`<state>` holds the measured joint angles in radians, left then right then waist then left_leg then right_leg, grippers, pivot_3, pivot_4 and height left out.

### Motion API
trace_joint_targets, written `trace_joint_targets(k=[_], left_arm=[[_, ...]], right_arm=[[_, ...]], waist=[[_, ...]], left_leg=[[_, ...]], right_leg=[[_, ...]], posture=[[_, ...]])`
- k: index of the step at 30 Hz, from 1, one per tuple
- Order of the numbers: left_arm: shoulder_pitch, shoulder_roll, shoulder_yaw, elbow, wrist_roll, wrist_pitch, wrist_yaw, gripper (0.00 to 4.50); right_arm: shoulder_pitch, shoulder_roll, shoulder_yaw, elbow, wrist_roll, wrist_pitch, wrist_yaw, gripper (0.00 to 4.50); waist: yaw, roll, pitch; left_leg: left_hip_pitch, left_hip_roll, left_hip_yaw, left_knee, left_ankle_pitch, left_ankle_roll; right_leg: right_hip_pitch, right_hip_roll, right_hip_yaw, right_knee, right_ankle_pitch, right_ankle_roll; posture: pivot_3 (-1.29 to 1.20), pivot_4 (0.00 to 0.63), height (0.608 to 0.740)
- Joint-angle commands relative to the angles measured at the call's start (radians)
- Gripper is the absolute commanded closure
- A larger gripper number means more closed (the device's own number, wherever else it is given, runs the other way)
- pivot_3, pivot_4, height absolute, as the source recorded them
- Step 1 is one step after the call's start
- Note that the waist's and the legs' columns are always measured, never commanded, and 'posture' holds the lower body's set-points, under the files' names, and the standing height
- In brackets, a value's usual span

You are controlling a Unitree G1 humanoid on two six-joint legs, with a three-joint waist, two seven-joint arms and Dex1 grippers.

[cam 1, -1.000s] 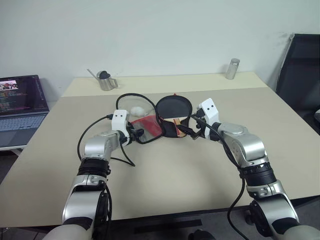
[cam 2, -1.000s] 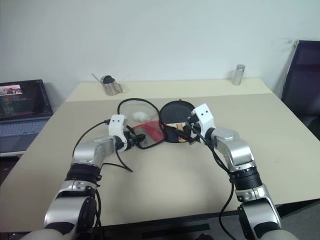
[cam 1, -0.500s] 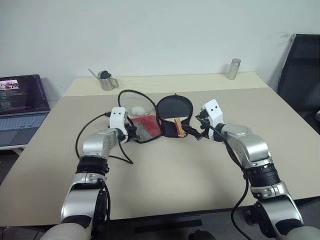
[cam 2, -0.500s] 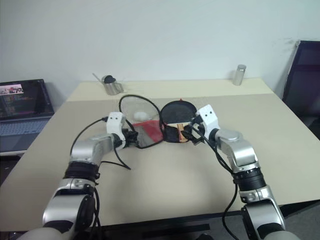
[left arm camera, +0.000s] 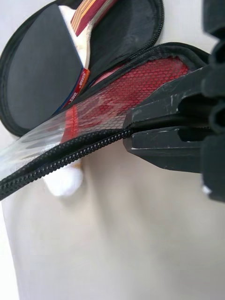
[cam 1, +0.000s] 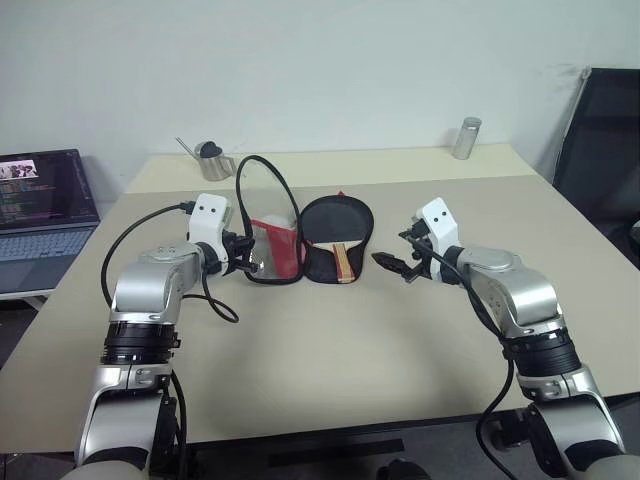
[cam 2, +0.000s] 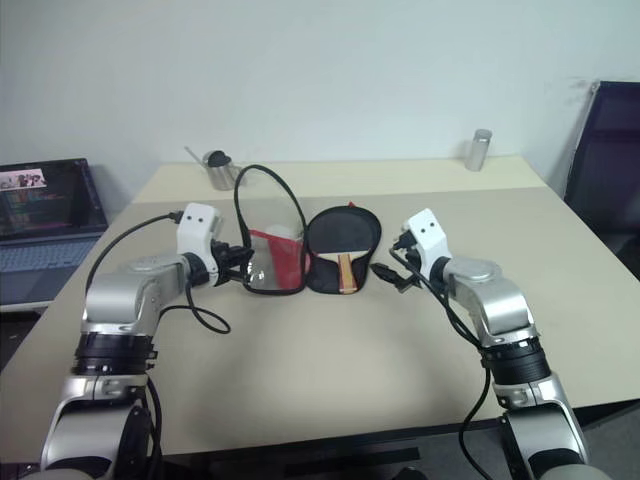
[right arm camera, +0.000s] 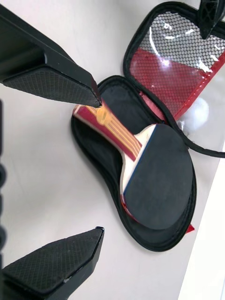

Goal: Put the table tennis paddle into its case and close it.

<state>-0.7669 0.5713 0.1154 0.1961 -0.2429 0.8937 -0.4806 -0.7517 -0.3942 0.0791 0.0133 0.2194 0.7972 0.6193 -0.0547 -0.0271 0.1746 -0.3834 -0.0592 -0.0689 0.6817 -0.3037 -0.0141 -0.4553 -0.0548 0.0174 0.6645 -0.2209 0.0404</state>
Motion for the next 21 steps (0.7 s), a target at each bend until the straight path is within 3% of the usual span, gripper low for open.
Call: trace_joint_targets(k=[1,5,11,21], left_arm=[[-0.029,-0.017,0.003,-0.076,-0.009,0.01,0.021,4.48],[-0.104,-0.096,-0.04,-0.032,0.017,-0.037,0.064,4.48],[-0.249,-0.302,-0.125,0.155,0.071,-0.185,0.112,4.48],[-0.383,-0.459,-0.18,0.5,0.159,-0.424,0.149,4.48]], right_arm=[[0.007,-0.018,0.002,-0.062,0.022,0.006,0.027,0.0],[0.001,-0.016,0.0,-0.052,0.019,-0.004,0.025,0.0],[-0.006,-0.007,0.005,-0.038,0.012,-0.011,0.016,0.0],[0.03,-0.009,0.001,-0.079,0.015,0.007,-0.01,0.0]], waist=[[0.002,0.0,0.0],[0.013,0.0,0.0],[0.039,-0.001,-0.001],[0.029,-0.001,0.0]], left_leg=[[0.0,0.0,0.0,0.0,0.0,0.0],[0.0,0.0,0.0,0.0,0.0,0.0],[0.0,-0.001,-0.002,0.003,0.001,0.001],[0.0,-0.001,-0.001,0.003,0.001,0.001]], right_leg=[[0.0,0.0,0.0,0.0,0.0,0.0],[0.0,0.0,0.0,0.0,0.0,0.0],[0.005,-0.001,-0.002,-0.002,0.0,0.0],[0.004,-0.001,-0.002,-0.001,0.0,0.0]], posture=[[0.0,0.15,0.74],[0.0,0.15,0.74],[0.0,0.15,0.74],[0.0,0.15,0.74]])
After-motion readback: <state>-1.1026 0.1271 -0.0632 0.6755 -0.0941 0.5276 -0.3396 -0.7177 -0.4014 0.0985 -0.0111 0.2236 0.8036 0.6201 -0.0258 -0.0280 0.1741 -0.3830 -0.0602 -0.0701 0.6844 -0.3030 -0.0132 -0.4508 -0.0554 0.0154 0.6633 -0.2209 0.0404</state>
